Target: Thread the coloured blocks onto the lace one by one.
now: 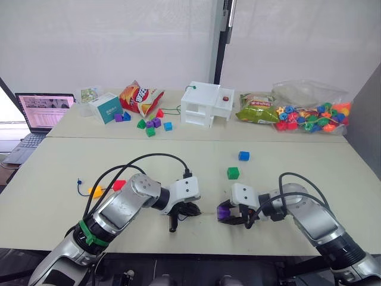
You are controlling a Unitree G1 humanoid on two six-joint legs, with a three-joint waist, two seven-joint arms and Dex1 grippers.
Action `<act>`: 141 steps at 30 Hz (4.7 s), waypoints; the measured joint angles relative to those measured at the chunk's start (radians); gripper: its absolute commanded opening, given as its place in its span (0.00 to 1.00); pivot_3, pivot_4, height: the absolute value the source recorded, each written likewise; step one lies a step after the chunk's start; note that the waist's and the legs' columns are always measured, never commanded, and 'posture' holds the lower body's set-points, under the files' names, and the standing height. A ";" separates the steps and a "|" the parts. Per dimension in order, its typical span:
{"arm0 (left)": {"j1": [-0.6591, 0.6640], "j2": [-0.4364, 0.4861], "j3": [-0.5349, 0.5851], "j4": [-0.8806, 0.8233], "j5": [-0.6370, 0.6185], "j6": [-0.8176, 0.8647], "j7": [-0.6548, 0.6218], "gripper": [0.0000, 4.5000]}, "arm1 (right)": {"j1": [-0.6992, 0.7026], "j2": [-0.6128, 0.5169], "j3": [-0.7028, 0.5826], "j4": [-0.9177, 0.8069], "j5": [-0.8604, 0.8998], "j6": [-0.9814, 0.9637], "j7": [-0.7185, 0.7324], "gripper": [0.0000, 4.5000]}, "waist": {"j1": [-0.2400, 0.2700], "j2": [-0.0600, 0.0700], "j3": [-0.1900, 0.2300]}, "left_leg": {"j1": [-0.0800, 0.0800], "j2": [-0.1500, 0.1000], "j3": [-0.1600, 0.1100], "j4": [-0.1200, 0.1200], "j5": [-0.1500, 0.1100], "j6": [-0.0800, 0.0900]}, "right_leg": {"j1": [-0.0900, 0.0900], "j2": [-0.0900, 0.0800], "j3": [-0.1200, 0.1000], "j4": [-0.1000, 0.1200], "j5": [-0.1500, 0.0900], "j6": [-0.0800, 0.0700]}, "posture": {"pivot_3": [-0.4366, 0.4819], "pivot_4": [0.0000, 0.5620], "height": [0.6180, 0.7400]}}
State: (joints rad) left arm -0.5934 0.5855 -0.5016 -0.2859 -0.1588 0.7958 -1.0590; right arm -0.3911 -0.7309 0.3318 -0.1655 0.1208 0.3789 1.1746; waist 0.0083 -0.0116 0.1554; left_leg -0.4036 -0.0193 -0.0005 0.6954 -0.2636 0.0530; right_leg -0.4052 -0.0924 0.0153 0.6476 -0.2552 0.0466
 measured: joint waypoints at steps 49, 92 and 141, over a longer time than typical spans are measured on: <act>0.105 -0.032 0.086 0.315 0.039 -0.546 -0.090 0.46 | 0.029 -0.015 0.000 -0.082 0.002 0.091 -0.059 0.31 | 0.007 0.000 0.000 | 0.000 -0.001 -0.001 0.000 0.000 0.000 | 0.001 -0.002 -0.001 -0.001 0.000 0.000 | 0.48 0.27 1.00; 0.054 -0.095 0.063 0.203 0.025 -0.375 -0.109 0.86 | 0.057 -0.058 -0.084 -0.183 0.070 0.211 -0.097 1.00 | 0.007 0.000 0.000 | -0.002 -0.001 -0.001 0.000 0.000 0.000 | 0.000 -0.002 -0.001 -0.001 0.000 0.001 | 0.48 0.27 1.00; -0.049 -0.254 -0.069 0.412 0.170 -0.509 -0.093 0.31 | 0.298 -0.124 -0.189 -0.182 0.110 0.076 -0.192 0.00 | 0.004 -0.001 0.000 | 0.001 -0.001 0.000 0.001 -0.001 0.001 | 0.003 -0.001 0.000 -0.002 0.001 0.001 | 0.48 0.27 1.00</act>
State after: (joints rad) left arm -0.6424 0.3314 -0.5706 0.1262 0.0112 0.2870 -1.1520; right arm -0.0930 -0.8549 0.1425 -0.3475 0.2313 0.4549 0.9821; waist 0.0121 -0.0121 0.1555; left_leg -0.4028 -0.0199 -0.0008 0.6965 -0.2641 0.0539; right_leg -0.4024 -0.0930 0.0154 0.6459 -0.2546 0.0477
